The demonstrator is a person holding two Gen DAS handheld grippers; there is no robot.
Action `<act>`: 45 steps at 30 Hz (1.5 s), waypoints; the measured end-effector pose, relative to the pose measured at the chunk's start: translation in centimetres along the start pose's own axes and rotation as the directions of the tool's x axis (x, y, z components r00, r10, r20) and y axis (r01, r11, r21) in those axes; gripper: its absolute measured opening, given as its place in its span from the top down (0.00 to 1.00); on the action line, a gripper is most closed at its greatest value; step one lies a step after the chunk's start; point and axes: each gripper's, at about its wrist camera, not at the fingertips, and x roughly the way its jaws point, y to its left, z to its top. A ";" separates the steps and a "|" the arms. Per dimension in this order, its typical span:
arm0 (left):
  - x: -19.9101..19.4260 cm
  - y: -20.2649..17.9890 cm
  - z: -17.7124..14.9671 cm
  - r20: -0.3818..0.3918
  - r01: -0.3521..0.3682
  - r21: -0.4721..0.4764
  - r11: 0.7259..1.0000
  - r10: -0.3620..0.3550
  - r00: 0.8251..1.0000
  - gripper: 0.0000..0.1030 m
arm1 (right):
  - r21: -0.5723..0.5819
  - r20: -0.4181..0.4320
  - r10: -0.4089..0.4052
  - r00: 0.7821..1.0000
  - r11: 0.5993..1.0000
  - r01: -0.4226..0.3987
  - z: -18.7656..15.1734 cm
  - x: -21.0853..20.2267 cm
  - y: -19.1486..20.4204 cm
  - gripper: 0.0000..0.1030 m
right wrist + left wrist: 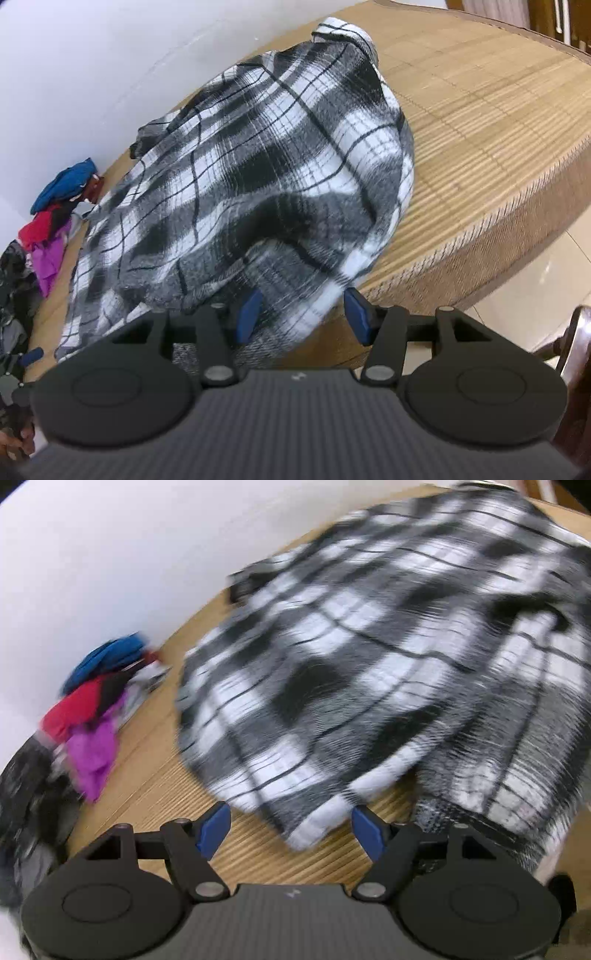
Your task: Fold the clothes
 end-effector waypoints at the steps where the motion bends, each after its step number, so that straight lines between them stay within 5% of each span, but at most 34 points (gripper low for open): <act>1: 0.1 -0.1 0.0 0.013 0.015 0.024 1.000 -0.015 1.000 0.28 | 0.011 0.003 -0.011 1.000 1.000 0.011 -0.3 0.0 0.2 0.47; 4: 0.6 0.0 -0.2 0.045 0.067 0.074 0.995 -0.071 0.996 0.33 | 0.050 0.019 -0.043 0.999 0.998 0.042 -1.1 -0.2 0.6 0.47; 8: 1.5 1.4 -0.2 0.044 0.173 0.026 0.985 -0.174 0.984 0.83 | 0.110 0.061 -0.077 0.995 0.992 0.070 -2.0 -0.7 0.8 0.47; 9: 1.7 1.8 -0.1 0.041 0.193 0.004 0.981 -0.192 0.980 0.87 | 0.124 0.069 -0.085 0.994 0.989 0.076 -2.1 -0.8 0.8 0.47; 16: -0.4 5.9 0.5 0.135 0.250 -0.221 0.943 -0.224 0.965 0.90 | 0.161 0.091 -0.096 0.991 0.984 0.080 -2.6 0.4 1.4 0.47; 19: -0.8 6.6 1.0 0.165 0.253 -0.232 0.939 -0.218 0.962 0.90 | 0.152 0.095 -0.096 0.991 0.985 0.081 -2.9 1.6 1.5 0.48; 21: -1.3 6.7 1.3 0.180 0.241 -0.231 0.943 -0.202 0.963 0.90 | 0.149 0.096 -0.071 0.993 0.987 0.056 -3.0 1.9 1.8 0.73; 22: -1.6 7.0 1.3 0.187 0.236 -0.238 0.942 -0.194 0.963 0.91 | 0.151 0.102 -0.057 0.993 0.988 0.041 -3.0 1.7 1.8 0.93; 23: -2.0 7.3 1.2 0.194 0.234 -0.252 0.939 -0.188 0.963 0.91 | 0.159 0.117 -0.040 0.992 0.987 0.021 -2.9 1.1 1.8 0.93; 29: -3.2 8.5 -0.2 0.184 0.226 -0.272 0.935 -0.180 0.966 0.91 | 0.150 0.394 -0.009 0.919 0.987 -0.055 -0.8 -8.5 2.5 0.93; 32: -2.9 8.1 -1.3 0.154 0.229 -0.266 0.936 -0.193 0.969 0.90 | 0.125 0.444 -0.033 0.896 0.992 -0.026 0.5 -11.1 1.9 0.93; 35: -2.6 7.2 -2.2 0.132 0.233 -0.248 0.940 -0.206 0.970 0.89 | 0.107 0.418 -0.063 0.906 0.994 0.019 0.6 -10.6 1.6 0.93; 40: -2.0 5.5 -2.9 0.091 0.206 -0.187 0.961 -0.192 0.977 0.89 | 0.090 0.279 -0.109 0.954 0.992 0.087 -0.7 -7.2 1.4 0.91; 45: -0.2 4.1 -3.0 0.044 0.173 -0.156 0.973 -0.168 0.985 0.85 | 0.222 0.185 -0.121 0.975 0.972 0.079 -1.9 -4.8 -1.9 0.88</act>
